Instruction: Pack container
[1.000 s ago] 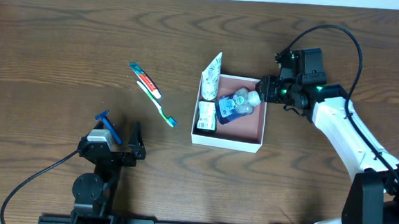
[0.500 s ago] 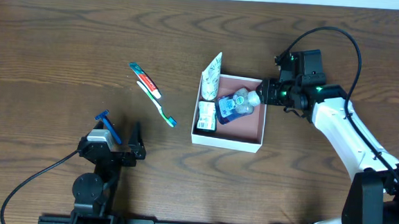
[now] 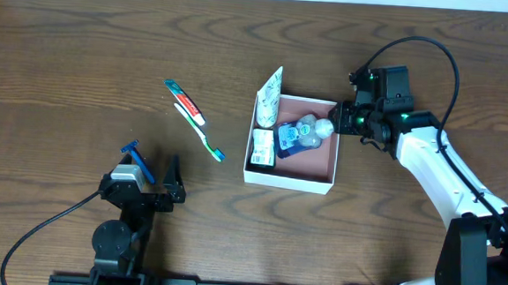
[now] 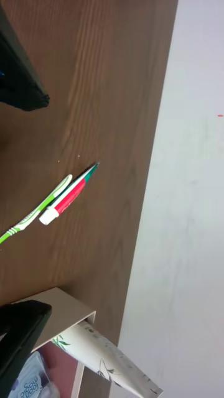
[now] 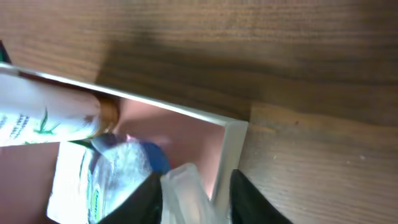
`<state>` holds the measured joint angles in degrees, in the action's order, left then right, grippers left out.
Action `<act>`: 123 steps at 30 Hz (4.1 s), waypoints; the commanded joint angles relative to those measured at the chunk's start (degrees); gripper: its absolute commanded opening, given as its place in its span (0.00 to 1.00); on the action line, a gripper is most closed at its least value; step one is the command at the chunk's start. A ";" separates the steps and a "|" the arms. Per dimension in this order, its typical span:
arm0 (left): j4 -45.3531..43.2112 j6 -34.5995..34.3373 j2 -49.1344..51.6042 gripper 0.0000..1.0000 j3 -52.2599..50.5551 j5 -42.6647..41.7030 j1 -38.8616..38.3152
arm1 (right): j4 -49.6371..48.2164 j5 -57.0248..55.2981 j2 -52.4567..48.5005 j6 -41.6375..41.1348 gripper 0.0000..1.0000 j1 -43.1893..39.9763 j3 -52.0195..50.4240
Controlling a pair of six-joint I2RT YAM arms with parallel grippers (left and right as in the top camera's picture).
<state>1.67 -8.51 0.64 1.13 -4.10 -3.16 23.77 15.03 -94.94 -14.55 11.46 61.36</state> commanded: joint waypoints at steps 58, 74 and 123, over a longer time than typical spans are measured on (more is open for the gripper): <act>2.08 0.98 -0.02 0.98 -0.90 -0.66 -0.13 | 4.98 -33.88 7.82 -5.42 0.39 14.88 8.20; 2.08 1.01 -0.02 0.98 -0.90 -0.66 -0.13 | 9.97 -14.27 4.00 -10.27 0.48 3.50 8.17; 2.08 0.98 -0.02 0.98 -0.90 -0.66 -0.13 | 9.92 -10.01 -3.17 -12.61 0.03 3.52 7.93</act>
<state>1.67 -8.51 0.64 1.13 -4.10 -3.16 33.56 2.98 -97.80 -26.63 15.20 68.40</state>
